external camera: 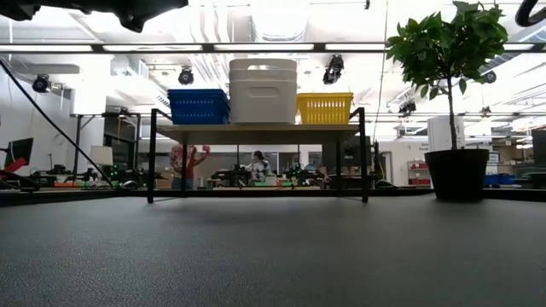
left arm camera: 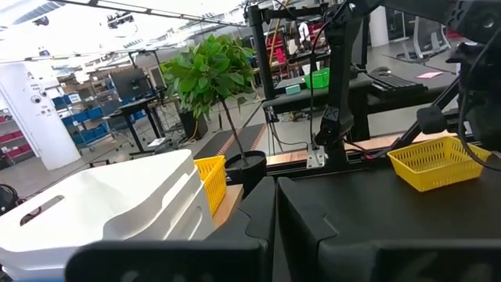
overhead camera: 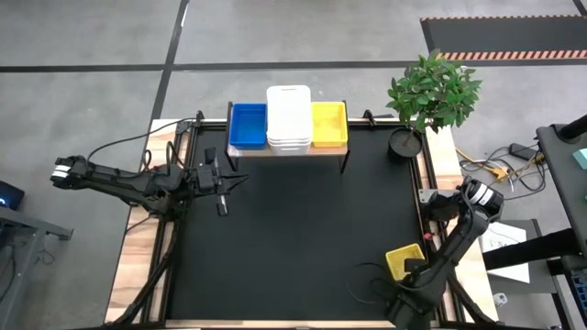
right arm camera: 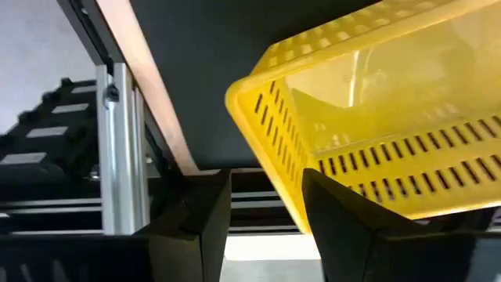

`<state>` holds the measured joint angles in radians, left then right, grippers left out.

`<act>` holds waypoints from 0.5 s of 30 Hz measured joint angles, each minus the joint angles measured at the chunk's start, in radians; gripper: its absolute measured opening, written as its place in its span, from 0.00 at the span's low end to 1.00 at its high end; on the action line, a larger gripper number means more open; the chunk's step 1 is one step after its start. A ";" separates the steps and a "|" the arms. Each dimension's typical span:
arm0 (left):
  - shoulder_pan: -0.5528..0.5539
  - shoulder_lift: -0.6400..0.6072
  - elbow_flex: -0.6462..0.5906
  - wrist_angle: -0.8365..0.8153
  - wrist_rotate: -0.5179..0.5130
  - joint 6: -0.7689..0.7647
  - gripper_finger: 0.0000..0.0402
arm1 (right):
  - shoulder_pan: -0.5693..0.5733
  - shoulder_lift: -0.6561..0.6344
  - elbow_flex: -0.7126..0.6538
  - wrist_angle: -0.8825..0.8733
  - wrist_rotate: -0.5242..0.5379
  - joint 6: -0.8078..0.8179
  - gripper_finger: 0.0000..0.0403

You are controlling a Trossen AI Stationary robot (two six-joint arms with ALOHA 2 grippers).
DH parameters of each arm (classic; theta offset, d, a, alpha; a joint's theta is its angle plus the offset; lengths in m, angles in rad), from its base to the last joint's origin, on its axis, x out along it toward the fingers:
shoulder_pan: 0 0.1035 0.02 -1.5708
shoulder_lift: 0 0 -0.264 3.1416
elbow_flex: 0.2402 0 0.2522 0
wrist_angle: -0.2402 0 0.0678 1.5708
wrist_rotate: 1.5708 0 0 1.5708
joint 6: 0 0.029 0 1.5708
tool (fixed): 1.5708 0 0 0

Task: Stack baskets on shelf by color
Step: Stack the yellow bin on the yellow bins on the shelf

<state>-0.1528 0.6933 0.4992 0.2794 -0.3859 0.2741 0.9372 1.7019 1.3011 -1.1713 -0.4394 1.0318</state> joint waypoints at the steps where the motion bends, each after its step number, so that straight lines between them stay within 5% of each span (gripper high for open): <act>1: 0.000 0.000 0.000 0.001 0.000 0.000 0.00 | 0.004 0.000 0.001 0.004 -0.003 0.013 0.37; 10: 0.000 0.000 0.000 0.010 0.005 -0.005 0.00 | 0.064 0.036 -0.001 0.028 0.181 -0.006 0.31; 15: 0.000 0.005 0.000 0.019 0.010 -0.003 0.00 | 0.029 0.070 -0.013 0.088 0.234 -0.043 0.16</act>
<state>-0.1532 0.6987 0.4995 0.2985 -0.3759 0.2711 0.9664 1.7723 1.2881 -1.0834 -0.2054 0.9892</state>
